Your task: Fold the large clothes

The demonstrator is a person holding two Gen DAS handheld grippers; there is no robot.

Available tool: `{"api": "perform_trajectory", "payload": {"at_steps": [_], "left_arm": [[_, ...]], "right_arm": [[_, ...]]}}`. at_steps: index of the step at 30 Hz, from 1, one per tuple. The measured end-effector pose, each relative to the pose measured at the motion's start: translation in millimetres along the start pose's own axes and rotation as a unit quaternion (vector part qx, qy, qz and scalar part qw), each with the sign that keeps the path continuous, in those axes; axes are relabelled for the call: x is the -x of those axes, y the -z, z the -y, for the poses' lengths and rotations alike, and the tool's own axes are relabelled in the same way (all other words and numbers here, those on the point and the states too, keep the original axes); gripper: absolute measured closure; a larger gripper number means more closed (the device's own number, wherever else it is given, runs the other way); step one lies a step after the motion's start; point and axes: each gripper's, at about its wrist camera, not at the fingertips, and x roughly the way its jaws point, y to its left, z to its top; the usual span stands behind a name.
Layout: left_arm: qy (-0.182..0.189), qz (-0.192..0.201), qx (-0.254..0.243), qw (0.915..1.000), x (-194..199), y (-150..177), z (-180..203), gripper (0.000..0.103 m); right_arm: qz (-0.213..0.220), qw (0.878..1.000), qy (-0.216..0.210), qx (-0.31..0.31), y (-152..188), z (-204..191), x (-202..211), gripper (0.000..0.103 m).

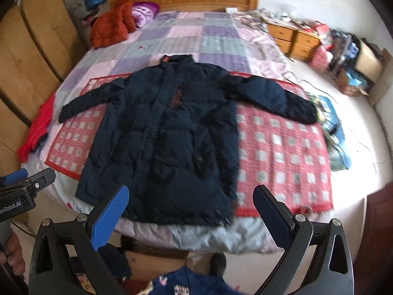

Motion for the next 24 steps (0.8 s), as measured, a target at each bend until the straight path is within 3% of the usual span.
{"api": "perform_trajectory", "payload": {"at_steps": [4,8,11,14,16,18,20,22,24], "left_arm": [[0.011,0.005,-0.02,0.9997,-60.4,-26.6,-43.7,0.0],[0.006,-0.029,-0.04,0.9988,-152.4,-43.6,-73.5,0.0],[-0.001,-0.017,-0.077,0.9969,-211.9,-42.5,-69.1,0.0],[0.021,-0.008,-0.076,0.9968,-265.4,-36.3,-59.0,0.0],[0.013,0.004,-0.084,0.9964,-304.3,-30.3,-49.3,0.0],[-0.015,0.009,-0.098,0.995,-343.6,-22.0,-44.2,0.0],[-0.039,-0.008,-0.08,0.996,-376.6,-11.7,-60.3,0.0],[0.013,0.015,-0.049,0.9986,-380.7,-1.3,-87.9,0.0],[0.0,0.03,-0.065,0.9974,-373.6,5.1,-100.7,0.0]], "right_arm": [[0.012,0.998,0.029,0.053,-17.1,-33.5,-54.0,0.0],[-0.004,0.997,0.035,0.071,-27.6,-62.1,-122.9,0.0],[0.004,0.995,0.033,0.092,-32.1,-78.1,-189.6,0.0],[-0.013,0.994,0.015,0.109,-32.4,-83.7,-274.7,0.0],[-0.028,0.991,0.003,0.127,-29.2,-86.1,-327.3,0.0],[-0.059,0.987,-0.002,0.152,-23.1,-75.1,-376.5,0.0],[-0.075,0.984,0.004,0.164,-14.4,-43.0,-402.3,0.0],[-0.061,0.988,-0.033,0.14,-6.3,6.2,-401.2,0.001],[-0.044,0.987,-0.01,0.157,2.8,44.8,-389.4,0.004]]}}
